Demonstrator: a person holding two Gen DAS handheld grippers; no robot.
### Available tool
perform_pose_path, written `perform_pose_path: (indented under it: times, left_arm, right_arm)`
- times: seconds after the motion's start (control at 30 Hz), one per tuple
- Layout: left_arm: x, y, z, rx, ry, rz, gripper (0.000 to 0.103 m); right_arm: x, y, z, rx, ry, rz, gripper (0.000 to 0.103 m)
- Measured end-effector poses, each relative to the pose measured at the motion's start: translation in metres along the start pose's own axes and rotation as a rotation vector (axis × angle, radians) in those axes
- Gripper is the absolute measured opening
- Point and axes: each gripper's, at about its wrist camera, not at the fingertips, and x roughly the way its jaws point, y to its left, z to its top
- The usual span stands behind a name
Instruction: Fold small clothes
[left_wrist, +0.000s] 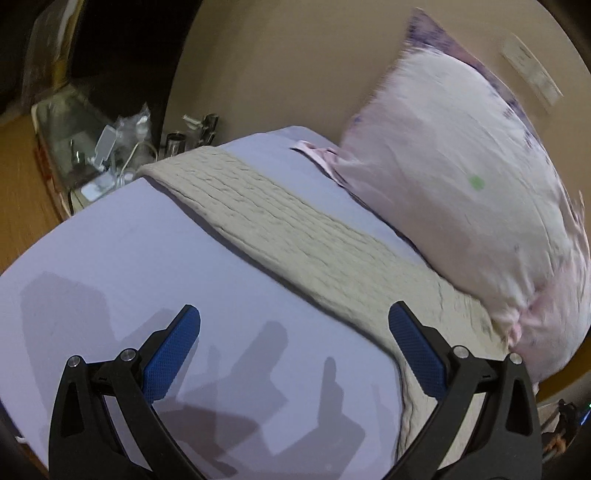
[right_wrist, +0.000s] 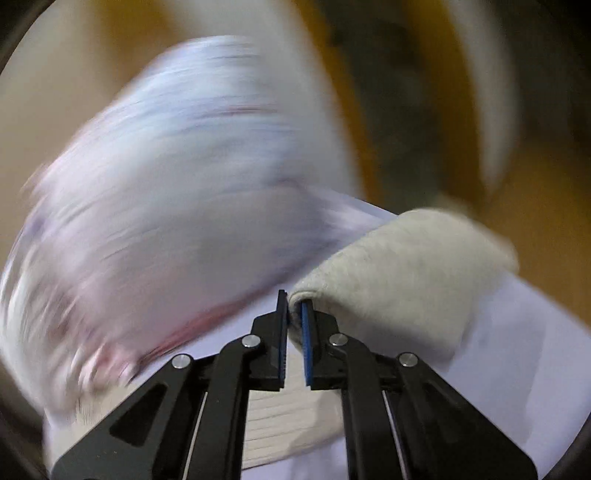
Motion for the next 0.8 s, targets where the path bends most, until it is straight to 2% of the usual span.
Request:
perform_pose_path:
  times: [0.07,0.13,0.17,0.2,0.23,0.27,0.3,0.33,0.37,0.43,0.5,0.6,0.63,0.67,0.73,0.8]
  left_arm:
    - [0.010,0.008,0.009,-0.053,0.009,0.000,0.102]
    - [0.014,0.015,0.014,-0.096,0.011,-0.012,0.102]
    - [0.017,0.018,0.017,-0.118,0.012,-0.020,0.102]
    - [0.023,0.021,0.020,-0.150,0.015,-0.027,0.102]
    - [0.028,0.024,0.024,-0.181,0.018,-0.034,0.102]
    - [0.030,0.026,0.026,-0.207,0.011,-0.039,0.101]
    - [0.031,0.027,0.029,-0.220,0.002,-0.037,0.100]
    - [0.033,0.030,0.031,-0.231,0.000,-0.035,0.097]
    - [0.035,0.032,0.034,-0.242,-0.005,-0.036,0.093]
    - [0.039,0.040,0.042,-0.273,-0.018,-0.039,0.088]
    - [0.043,0.047,0.050,-0.307,-0.031,-0.040,0.081]
    - [0.051,0.060,0.062,-0.368,-0.050,-0.040,0.066]
    - [0.053,0.063,0.064,-0.387,-0.049,-0.036,0.054]
    - [0.057,0.067,0.068,-0.406,-0.040,-0.022,0.037]
    - [0.060,0.066,0.071,-0.405,-0.024,0.008,0.012]
    - [0.050,0.045,0.076,-0.319,-0.059,0.032,0.008]
  right_arm:
    - [-0.008,0.080,-0.013,-0.190,-0.008,0.093,0.007]
    - [-0.008,0.156,-0.044,-0.369,0.030,0.197,0.008]
    - [-0.004,0.184,-0.061,-0.435,0.068,0.242,0.015]
    - [-0.001,0.214,-0.084,-0.513,0.135,0.298,0.020]
    - [0.005,0.249,-0.119,-0.606,0.248,0.366,0.032]
    - [0.010,0.270,-0.146,-0.669,0.340,0.413,0.036]
    - [0.011,0.282,-0.163,-0.706,0.386,0.441,0.037]
    - [0.005,0.290,-0.180,-0.745,0.405,0.461,0.042]
    - [-0.007,0.291,-0.188,-0.763,0.388,0.466,0.055]
    - [-0.018,0.279,-0.179,-0.734,0.322,0.456,0.073]
    - [-0.030,0.250,-0.161,-0.660,0.274,0.438,0.075]
    - [-0.041,0.208,-0.143,-0.578,0.256,0.394,0.078]
    - [-0.042,0.195,-0.140,-0.553,0.254,0.372,0.079]
    - [-0.042,0.183,-0.138,-0.533,0.253,0.355,0.079]
    - [-0.041,0.160,-0.137,-0.492,0.255,0.331,0.080]
    - [-0.042,0.140,-0.132,-0.453,0.258,0.311,0.080]
